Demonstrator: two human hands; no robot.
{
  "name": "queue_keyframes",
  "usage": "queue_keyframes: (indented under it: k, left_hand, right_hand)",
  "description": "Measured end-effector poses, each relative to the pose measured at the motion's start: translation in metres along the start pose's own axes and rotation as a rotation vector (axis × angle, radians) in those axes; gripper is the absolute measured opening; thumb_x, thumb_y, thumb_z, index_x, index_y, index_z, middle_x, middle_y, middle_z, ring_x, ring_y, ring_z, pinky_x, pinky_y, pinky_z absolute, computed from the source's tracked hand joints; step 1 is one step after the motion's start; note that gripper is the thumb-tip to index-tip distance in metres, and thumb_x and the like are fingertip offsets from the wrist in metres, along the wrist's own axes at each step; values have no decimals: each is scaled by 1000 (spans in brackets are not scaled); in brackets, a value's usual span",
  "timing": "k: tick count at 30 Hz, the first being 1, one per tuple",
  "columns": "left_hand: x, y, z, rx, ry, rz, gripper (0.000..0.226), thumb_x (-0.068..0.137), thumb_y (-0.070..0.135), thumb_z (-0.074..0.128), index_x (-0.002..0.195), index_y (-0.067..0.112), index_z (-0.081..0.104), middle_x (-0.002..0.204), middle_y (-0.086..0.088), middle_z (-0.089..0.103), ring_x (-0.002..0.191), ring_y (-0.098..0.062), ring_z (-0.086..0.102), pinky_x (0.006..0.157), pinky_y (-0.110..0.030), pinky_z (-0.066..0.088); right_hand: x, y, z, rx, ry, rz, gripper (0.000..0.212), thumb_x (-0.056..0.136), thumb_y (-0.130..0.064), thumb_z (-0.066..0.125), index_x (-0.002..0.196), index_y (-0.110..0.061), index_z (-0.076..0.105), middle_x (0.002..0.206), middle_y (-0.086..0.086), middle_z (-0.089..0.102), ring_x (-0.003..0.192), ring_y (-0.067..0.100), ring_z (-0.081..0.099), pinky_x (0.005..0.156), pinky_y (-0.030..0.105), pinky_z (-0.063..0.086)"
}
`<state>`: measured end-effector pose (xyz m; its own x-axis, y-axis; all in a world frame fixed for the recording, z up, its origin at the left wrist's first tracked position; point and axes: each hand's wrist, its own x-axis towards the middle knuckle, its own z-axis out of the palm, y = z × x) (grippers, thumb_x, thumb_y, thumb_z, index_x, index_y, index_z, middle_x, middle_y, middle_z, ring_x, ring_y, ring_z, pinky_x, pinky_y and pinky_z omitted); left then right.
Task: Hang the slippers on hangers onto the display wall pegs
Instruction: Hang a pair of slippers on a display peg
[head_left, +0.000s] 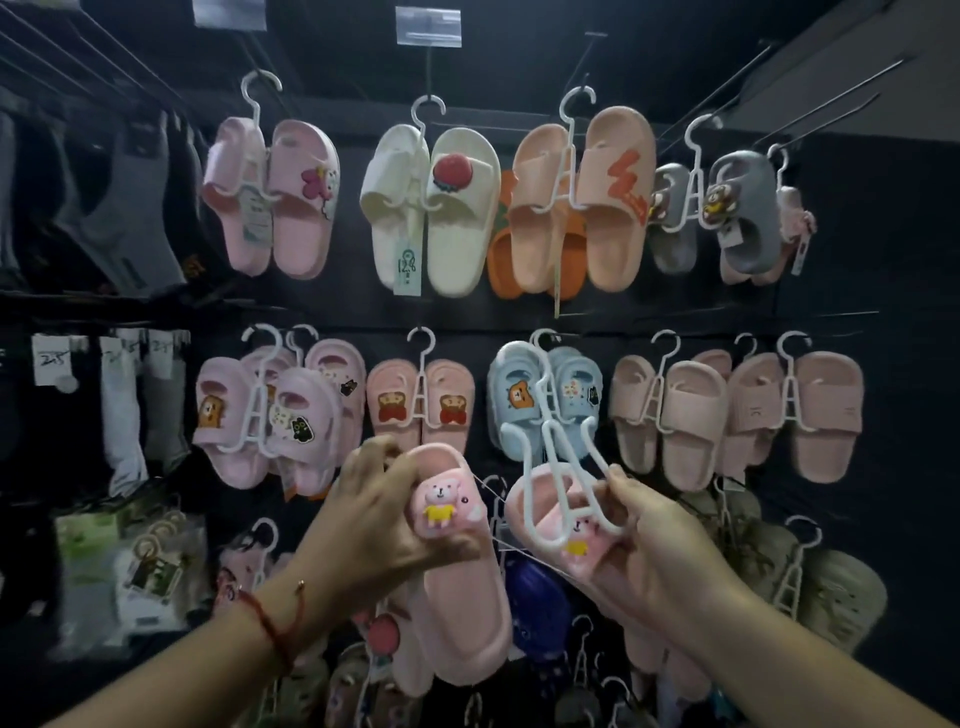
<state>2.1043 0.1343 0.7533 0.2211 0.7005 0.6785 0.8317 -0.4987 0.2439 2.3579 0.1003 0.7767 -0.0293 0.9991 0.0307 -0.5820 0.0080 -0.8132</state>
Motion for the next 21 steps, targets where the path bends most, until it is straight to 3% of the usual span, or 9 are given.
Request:
queue_keyframes:
  k: [3,5,8,13,18,21]
  left_hand:
    - [16,0,-15,16,-23,-18,74,56,102,46,98,42,48,119,12,30,112,-9,30,95,-32,38]
    - [23,2,-21,-10,4,-29,75,56,102,46,95,38,50,117,10,32,112,-11,34,94,-33,39]
    - [28,5,-25,-53,35,-38,69,57,101,46,92,41,47,120,11,33,115,-10,34,95,-34,40]
    - [31,3,-26,-109,116,-42,73,57,100,50,91,35,49,118,12,35,112,-10,37,96,-38,45]
    - [35,1,-32,-147,145,-66,79,54,102,49,88,31,51,116,8,37,108,-13,41,95,-43,49]
    - [34,3,-36,-198,138,-104,84,52,104,47,89,29,54,114,9,38,104,-9,41,95,-42,49]
  right_hand:
    - [0,6,-1,-191,-11,-88,44,102,-19,49,71,0,74,80,27,69,67,35,66,73,45,53]
    - [-1,10,1,-311,-7,-118,43,101,-20,51,71,-4,77,81,29,69,69,35,62,74,46,50]
    - [-3,16,2,-438,-4,-135,39,102,-25,50,85,-4,77,91,34,70,76,36,59,74,47,47]
    - [-1,23,8,-450,-18,-115,38,103,-29,45,101,-5,75,83,28,67,60,27,54,53,29,42]
    - [-5,24,14,-471,-48,-119,40,100,-37,47,102,-11,76,92,34,68,66,29,53,62,34,45]
    - [-6,24,16,-425,-26,-121,39,101,-35,49,100,-7,75,86,35,65,65,30,53,64,37,46]
